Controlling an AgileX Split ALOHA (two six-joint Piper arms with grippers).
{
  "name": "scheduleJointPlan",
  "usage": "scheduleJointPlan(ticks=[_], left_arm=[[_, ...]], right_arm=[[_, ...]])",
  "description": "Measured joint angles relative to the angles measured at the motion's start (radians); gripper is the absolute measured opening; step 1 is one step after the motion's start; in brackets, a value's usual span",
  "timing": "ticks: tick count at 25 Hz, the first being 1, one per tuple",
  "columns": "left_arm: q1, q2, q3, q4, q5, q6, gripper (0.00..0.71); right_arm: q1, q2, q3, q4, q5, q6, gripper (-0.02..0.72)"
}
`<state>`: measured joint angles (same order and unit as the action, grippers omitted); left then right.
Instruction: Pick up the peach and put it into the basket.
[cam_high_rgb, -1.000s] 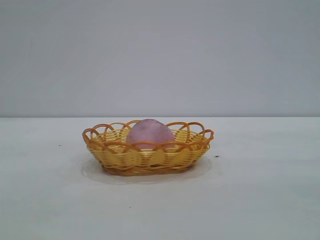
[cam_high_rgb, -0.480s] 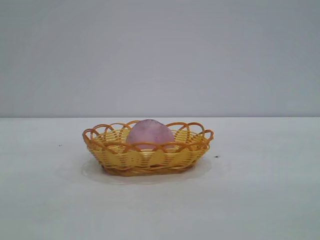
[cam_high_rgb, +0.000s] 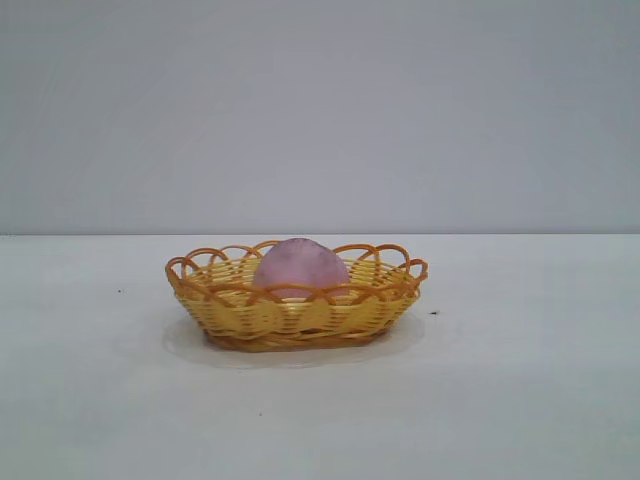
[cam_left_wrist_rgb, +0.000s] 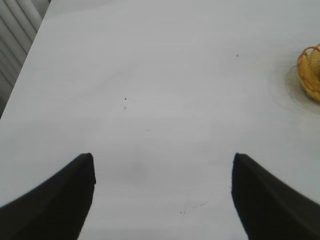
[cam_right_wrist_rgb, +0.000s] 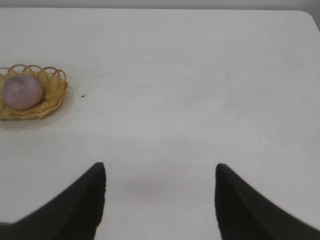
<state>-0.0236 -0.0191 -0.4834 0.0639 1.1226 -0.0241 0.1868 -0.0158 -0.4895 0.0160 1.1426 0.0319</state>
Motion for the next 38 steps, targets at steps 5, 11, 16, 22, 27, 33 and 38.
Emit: scheduleJointPlan(ticks=[5, 11, 16, 22, 27, 33, 38], left_arm=[[0.000, 0.000, 0.000, 0.000, 0.000, 0.000, 0.530], [0.000, 0.000, 0.000, 0.000, 0.000, 0.000, 0.530], [0.000, 0.000, 0.000, 0.000, 0.000, 0.000, 0.530], [0.000, 0.000, 0.000, 0.000, 0.000, 0.000, 0.530], [0.031, 0.000, 0.000, 0.000, 0.000, 0.000, 0.530], [0.066, 0.000, 0.000, 0.000, 0.000, 0.000, 0.530], [0.066, 0.000, 0.000, 0.000, 0.000, 0.000, 0.530]], right_arm=[[0.000, 0.000, 0.000, 0.000, 0.000, 0.000, 0.407], [0.000, 0.000, 0.000, 0.000, 0.000, 0.000, 0.407], [-0.067, 0.000, 0.000, 0.000, 0.000, 0.000, 0.407], [-0.092, 0.000, 0.000, 0.000, 0.000, 0.000, 0.407], [-0.092, 0.000, 0.000, 0.000, 0.000, 0.000, 0.407], [-0.092, 0.000, 0.000, 0.000, 0.000, 0.000, 0.407], [-0.092, 0.000, 0.000, 0.000, 0.000, 0.000, 0.407]])
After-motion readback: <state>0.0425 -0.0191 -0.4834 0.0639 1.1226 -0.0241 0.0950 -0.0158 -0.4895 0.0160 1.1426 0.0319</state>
